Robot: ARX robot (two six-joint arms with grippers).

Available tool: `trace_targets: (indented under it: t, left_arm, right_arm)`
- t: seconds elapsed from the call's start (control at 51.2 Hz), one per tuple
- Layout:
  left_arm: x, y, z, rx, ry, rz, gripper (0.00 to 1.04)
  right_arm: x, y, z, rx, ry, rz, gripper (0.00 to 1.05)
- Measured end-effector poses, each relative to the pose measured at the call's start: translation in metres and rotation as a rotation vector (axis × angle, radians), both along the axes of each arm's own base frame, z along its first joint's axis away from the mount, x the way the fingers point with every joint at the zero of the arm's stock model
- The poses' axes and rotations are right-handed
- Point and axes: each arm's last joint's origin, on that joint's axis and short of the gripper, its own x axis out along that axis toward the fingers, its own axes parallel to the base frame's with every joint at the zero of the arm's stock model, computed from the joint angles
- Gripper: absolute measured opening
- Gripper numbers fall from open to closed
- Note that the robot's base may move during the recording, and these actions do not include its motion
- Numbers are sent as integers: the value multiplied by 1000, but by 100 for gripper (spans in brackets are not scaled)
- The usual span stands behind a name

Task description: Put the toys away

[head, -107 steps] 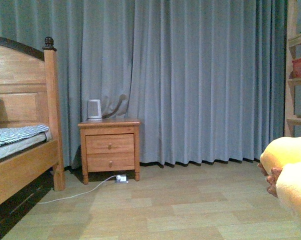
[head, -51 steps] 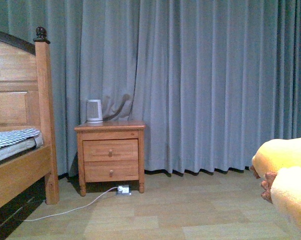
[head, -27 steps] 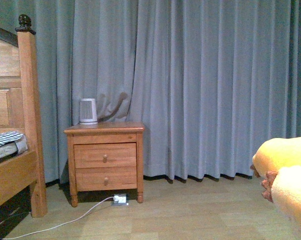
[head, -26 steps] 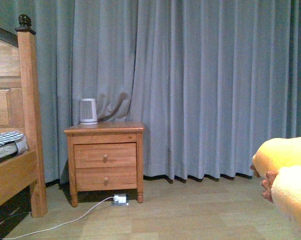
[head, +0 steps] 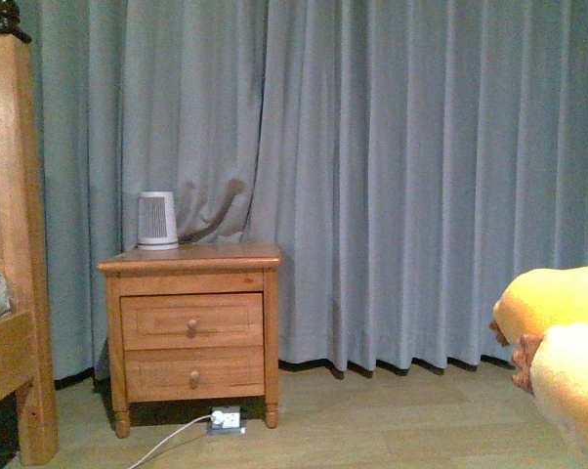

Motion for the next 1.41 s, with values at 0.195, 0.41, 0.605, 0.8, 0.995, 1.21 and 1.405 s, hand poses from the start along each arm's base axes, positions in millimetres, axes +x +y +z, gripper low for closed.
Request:
trace_targets:
  t: [0.195,0.41,0.605,0.8,0.995,1.21,1.405]
  left_arm:
    - [0,0,0,0,0,0,99]
    - [0,0,0,0,0,0,99]
    - [0,0,0,0,0,0,99]
    - [0,0,0,0,0,0,99]
    - [0,0,0,0,0,0,99]
    - [0,0,0,0,0,6,99]
    - [0,0,0,0,0,3,99]
  right_arm:
    - [0,0,0,0,0,0,7]
    - [0,0,0,-3,-1,0,7]
    - [0,0,0,-3,0,0,7]
    - [0,0,0,-3,-1,-1,7]
    - [0,0,0,-4,-1,-1,7]
    - [0,0,0,-7,-1,5,7]
    - [0,0,0,-6,-1,3,7]
